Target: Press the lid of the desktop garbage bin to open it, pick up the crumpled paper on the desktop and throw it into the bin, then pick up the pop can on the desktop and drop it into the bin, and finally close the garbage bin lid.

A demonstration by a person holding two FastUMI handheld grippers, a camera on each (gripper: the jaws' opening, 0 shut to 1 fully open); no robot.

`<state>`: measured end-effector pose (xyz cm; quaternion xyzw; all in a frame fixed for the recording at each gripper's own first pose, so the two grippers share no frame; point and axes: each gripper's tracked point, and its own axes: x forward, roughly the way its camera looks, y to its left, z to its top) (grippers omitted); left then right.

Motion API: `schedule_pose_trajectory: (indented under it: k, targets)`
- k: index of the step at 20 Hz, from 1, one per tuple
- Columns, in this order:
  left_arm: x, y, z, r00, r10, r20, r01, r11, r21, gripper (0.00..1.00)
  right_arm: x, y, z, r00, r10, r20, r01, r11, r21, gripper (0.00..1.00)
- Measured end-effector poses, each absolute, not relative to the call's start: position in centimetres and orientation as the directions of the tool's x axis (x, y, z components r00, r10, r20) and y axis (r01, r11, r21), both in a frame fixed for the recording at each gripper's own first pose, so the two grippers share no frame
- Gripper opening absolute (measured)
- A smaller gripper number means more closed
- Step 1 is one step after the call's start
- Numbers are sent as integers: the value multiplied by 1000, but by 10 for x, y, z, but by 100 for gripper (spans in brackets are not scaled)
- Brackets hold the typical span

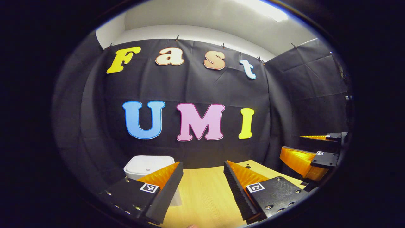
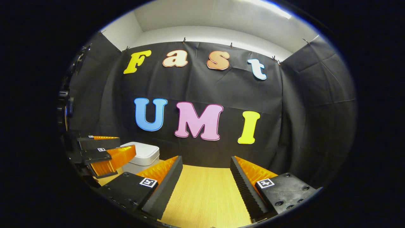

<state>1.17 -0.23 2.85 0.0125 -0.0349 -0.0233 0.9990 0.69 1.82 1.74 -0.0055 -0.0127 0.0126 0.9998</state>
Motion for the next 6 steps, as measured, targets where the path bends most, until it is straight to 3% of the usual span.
schedule_pose_trajectory:
  k: [6]
  targets:
    - [14, 0, 42, 993, -37, 112, 33, 999, 34, 86, 22, 9, 33, 999, 26, 35, -26, 1000, -3, 98]
